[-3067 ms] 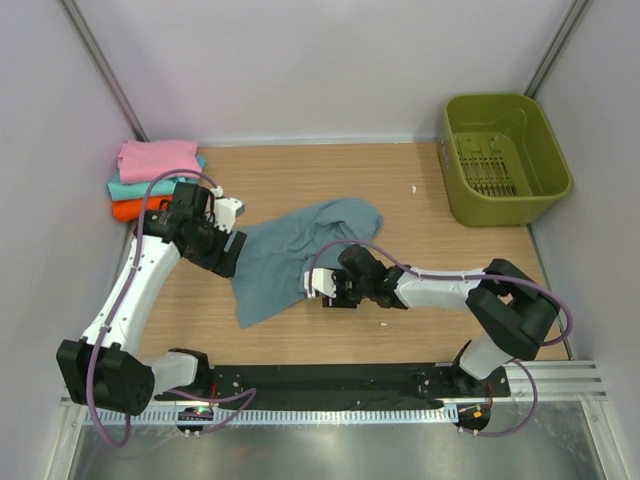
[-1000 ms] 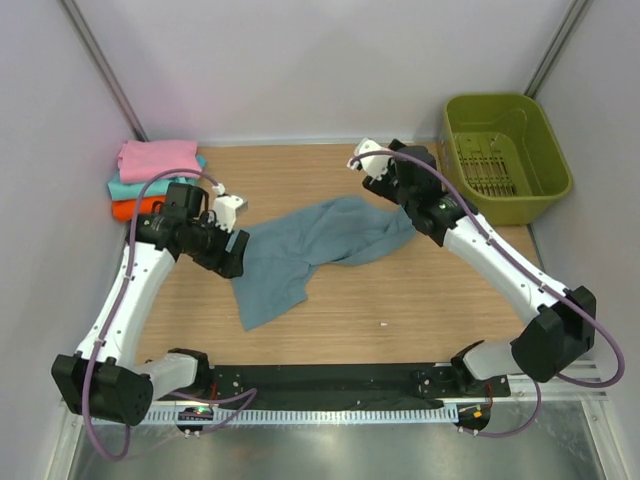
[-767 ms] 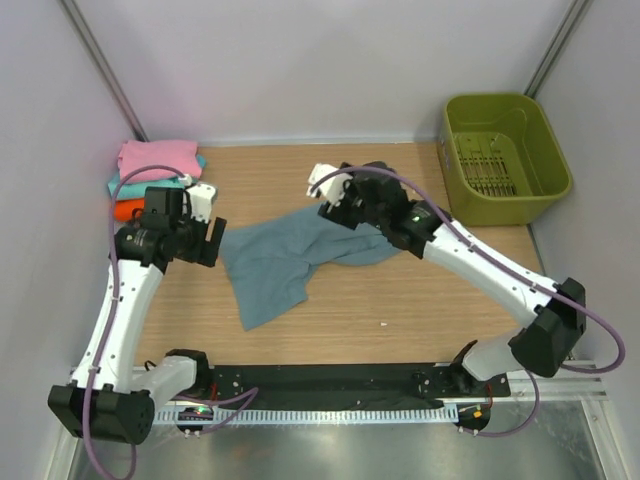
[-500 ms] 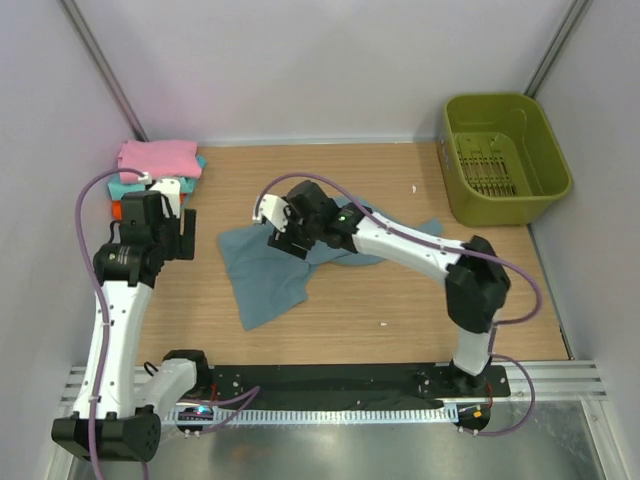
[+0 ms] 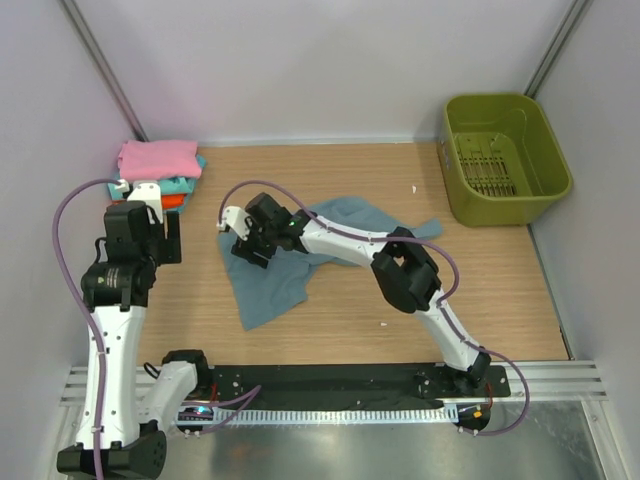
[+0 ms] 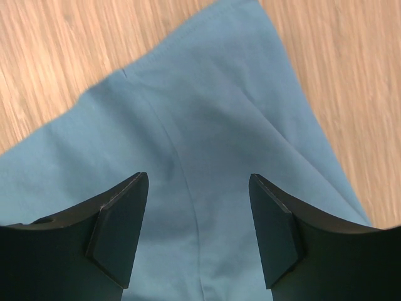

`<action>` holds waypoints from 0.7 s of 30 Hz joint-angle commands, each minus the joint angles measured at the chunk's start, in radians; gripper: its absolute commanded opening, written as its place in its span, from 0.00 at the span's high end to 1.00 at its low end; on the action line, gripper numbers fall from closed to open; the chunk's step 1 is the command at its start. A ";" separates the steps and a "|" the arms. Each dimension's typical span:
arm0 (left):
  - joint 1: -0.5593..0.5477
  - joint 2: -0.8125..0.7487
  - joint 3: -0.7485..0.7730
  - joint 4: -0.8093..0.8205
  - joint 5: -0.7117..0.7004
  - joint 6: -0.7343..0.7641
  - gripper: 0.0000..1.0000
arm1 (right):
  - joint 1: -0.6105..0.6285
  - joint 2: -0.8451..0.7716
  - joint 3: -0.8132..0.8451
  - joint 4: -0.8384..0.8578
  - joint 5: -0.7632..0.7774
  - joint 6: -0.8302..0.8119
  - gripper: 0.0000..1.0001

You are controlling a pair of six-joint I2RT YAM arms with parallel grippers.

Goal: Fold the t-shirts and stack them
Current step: Flatten the tshirt out

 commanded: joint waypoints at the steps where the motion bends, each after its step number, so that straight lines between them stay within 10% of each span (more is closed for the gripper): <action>1: 0.008 -0.001 0.013 0.007 -0.006 -0.021 0.21 | 0.028 0.027 0.090 0.066 -0.017 0.020 0.28; 21: 0.021 -0.015 0.007 -0.004 0.037 -0.051 0.21 | 0.037 0.112 0.102 -0.015 -0.019 -0.085 0.68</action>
